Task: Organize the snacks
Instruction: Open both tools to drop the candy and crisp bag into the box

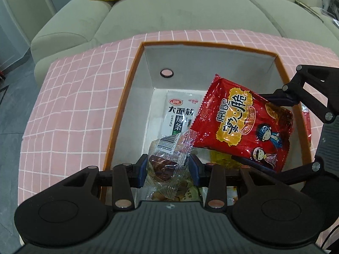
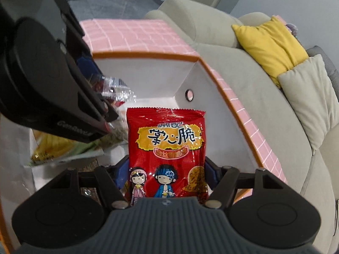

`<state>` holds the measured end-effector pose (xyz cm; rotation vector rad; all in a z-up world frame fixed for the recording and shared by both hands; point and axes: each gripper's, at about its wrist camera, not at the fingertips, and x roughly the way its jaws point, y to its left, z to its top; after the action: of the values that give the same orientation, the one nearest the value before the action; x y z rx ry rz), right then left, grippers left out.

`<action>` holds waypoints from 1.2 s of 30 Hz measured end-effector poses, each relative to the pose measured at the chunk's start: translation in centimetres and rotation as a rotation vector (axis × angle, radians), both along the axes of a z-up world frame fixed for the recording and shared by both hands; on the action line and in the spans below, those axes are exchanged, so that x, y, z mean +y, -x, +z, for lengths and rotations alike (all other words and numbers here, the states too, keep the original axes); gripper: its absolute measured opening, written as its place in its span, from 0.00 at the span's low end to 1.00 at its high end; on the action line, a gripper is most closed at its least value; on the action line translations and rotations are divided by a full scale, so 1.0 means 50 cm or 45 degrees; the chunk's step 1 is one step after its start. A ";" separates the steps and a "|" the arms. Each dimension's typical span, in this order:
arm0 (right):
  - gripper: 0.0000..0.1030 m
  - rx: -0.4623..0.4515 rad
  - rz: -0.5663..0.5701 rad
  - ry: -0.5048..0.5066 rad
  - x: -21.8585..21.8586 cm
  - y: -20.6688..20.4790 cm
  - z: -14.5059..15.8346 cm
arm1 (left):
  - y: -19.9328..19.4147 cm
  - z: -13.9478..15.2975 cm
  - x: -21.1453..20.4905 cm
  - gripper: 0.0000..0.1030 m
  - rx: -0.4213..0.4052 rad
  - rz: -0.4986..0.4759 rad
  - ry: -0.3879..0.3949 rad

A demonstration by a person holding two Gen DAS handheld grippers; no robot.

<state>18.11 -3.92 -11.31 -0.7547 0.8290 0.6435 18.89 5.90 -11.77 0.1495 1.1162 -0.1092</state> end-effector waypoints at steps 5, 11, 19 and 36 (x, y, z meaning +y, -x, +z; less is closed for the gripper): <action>0.65 0.032 0.012 0.047 0.003 -0.010 -0.028 | -0.012 -0.027 -0.001 0.44 0.038 0.004 -0.027; 0.65 0.074 0.010 0.073 0.002 -0.016 -0.055 | -0.016 -0.035 -0.014 0.44 0.033 -0.036 -0.095; 0.68 0.106 -0.001 0.088 -0.005 -0.021 -0.064 | -0.014 -0.038 -0.021 0.46 0.038 -0.057 -0.126; 0.90 0.110 -0.073 0.045 -0.036 -0.023 0.027 | 0.022 0.033 -0.036 0.72 -0.067 -0.087 -0.115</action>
<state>19.25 -5.73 -9.96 -0.7366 0.9405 0.6148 17.81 4.11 -10.13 0.2697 1.0643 -0.1148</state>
